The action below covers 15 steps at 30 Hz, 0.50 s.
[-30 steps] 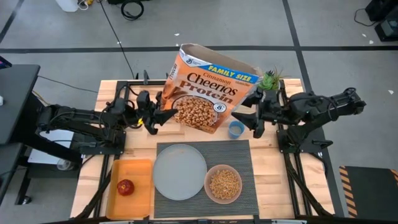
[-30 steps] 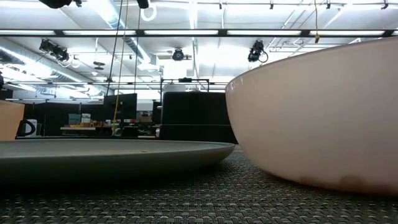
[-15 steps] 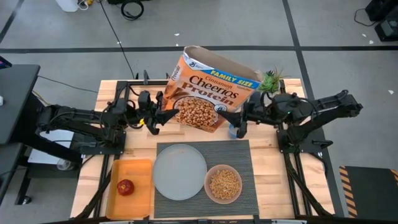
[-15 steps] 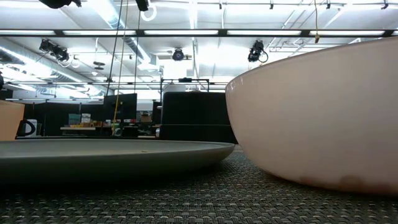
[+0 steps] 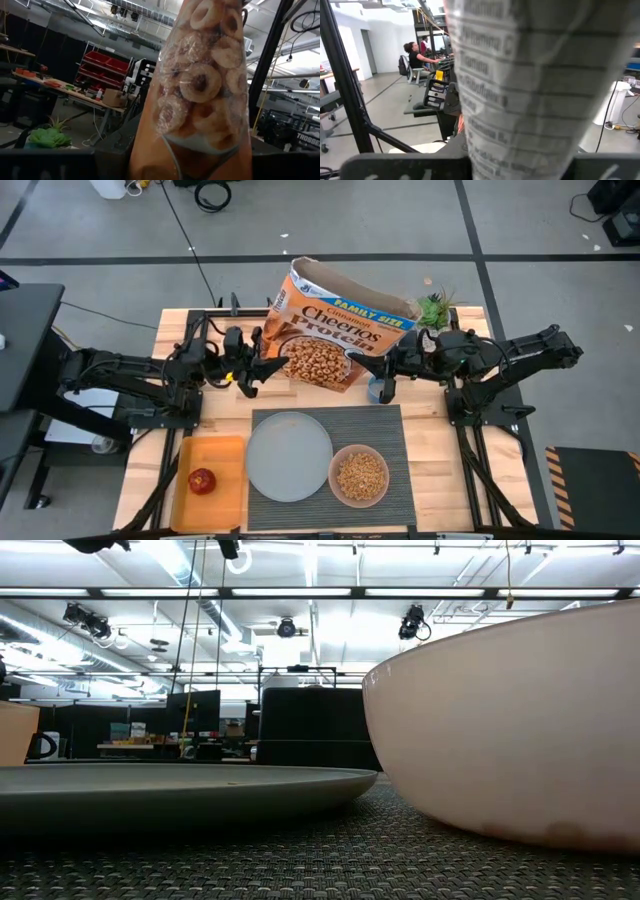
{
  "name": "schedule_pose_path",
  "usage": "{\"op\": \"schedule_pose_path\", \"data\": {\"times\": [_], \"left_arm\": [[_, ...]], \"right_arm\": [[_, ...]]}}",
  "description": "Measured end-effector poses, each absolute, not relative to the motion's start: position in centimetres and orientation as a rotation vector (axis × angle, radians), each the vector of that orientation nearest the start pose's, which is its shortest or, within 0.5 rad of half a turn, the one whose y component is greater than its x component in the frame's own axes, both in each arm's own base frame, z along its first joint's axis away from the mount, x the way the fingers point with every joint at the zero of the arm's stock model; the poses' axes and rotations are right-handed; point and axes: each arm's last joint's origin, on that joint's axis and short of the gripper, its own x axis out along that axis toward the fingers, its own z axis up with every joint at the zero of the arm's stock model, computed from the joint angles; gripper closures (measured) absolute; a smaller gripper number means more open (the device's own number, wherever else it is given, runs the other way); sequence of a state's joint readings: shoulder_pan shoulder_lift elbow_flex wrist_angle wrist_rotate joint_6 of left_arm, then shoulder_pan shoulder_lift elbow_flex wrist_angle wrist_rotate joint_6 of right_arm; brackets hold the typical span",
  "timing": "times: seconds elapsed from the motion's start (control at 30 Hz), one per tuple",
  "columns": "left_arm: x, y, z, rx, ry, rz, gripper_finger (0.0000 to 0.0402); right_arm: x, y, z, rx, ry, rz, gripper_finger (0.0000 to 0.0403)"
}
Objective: Arrange a breakfast setting
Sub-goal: Pour the cereal into the orange bowl
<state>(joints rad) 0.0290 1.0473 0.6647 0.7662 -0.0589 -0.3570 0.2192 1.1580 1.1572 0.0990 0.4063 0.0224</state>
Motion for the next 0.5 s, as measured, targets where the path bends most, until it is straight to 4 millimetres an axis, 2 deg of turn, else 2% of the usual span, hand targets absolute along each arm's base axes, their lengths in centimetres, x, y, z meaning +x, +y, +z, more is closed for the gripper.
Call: {"op": "schedule_pose_path", "data": {"times": [0.1,0.27,0.5], "left_arm": [[22.67,0.80,33.27,-0.350,-0.392,0.018,0.0216],[22.61,0.81,33.21,-0.345,-0.379,0.023,0.0177],[22.59,0.79,33.11,-0.343,-0.362,0.016,0.0157]], "right_arm": [[24.96,4.38,41.42,0.071,-0.096,-0.187,0.0336],[24.96,4.35,41.46,0.083,-0.102,-0.197,0.0306],[24.98,4.36,41.19,0.076,-0.074,-0.196,0.0328]]}}
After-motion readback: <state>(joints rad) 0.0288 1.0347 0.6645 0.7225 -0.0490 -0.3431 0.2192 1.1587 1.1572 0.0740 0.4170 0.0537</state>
